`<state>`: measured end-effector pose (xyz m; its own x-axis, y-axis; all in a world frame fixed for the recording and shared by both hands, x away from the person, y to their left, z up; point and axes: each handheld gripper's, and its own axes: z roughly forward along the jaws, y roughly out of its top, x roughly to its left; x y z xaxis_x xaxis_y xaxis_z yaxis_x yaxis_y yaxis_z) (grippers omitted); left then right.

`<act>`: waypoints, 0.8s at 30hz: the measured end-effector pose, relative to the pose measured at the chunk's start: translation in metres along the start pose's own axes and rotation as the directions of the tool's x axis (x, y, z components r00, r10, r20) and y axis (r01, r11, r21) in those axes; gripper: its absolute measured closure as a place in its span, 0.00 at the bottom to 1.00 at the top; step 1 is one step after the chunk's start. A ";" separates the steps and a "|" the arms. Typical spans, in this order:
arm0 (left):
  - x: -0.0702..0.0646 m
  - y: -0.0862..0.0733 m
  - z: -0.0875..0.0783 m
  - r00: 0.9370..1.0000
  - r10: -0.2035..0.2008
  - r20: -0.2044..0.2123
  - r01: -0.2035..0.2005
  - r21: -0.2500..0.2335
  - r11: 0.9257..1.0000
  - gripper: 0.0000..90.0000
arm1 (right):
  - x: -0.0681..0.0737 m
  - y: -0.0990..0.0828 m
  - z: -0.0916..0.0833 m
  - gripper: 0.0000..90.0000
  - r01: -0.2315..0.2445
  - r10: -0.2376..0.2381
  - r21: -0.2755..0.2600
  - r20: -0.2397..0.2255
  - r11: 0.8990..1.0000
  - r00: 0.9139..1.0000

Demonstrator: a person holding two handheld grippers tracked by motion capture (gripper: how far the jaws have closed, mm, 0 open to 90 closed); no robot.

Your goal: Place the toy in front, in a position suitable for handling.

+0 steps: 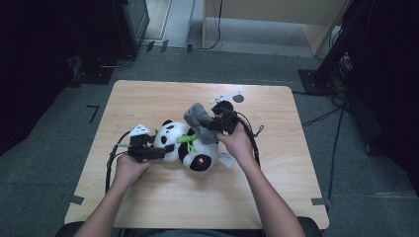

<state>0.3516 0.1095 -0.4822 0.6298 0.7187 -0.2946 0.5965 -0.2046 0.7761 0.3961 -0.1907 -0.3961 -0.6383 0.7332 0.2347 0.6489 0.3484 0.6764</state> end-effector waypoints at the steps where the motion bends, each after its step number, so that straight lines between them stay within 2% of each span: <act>1: 0.000 0.000 0.000 1.000 -0.001 0.000 0.001 0.002 1.000 0.19 | -0.002 -0.001 -0.003 0.83 -0.005 0.005 0.000 0.005 1.000 1.000; 4: 0.000 0.001 0.000 1.000 0.000 0.000 0.000 0.005 1.000 0.19 | -0.008 -0.005 -0.010 0.83 -0.013 0.014 -0.003 0.020 1.000 1.000; 8: 0.000 0.001 0.000 1.000 0.002 0.000 -0.002 0.006 1.000 0.19 | -0.021 -0.015 -0.026 0.83 -0.052 0.053 -0.047 0.012 0.998 0.999; 11: 0.000 0.001 0.000 1.000 0.001 0.001 -0.001 0.010 1.000 0.20 | -0.024 -0.020 -0.033 0.83 -0.062 0.063 -0.062 0.015 0.996 0.998; 13: 0.000 0.002 0.000 1.000 -0.005 0.003 0.005 0.012 1.000 0.20 | -0.032 -0.029 -0.040 0.83 -0.098 0.100 -0.086 0.010 0.991 0.995; 18: 0.001 0.003 0.001 1.000 -0.014 0.007 0.014 0.018 1.000 0.20 | -0.040 -0.046 -0.044 0.84 -0.116 0.119 -0.109 0.028 0.987 0.992; 24: 0.002 0.004 0.001 1.000 -0.012 0.014 0.012 0.020 1.000 0.20 | -0.048 -0.064 -0.042 0.84 -0.147 0.150 -0.137 0.013 0.980 0.989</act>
<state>0.3557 0.1096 -0.4804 0.6294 0.7120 -0.3113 0.6137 -0.2097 0.7612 0.3678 -0.2724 -0.4211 -0.5281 0.7845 0.3250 0.6730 0.1534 0.7235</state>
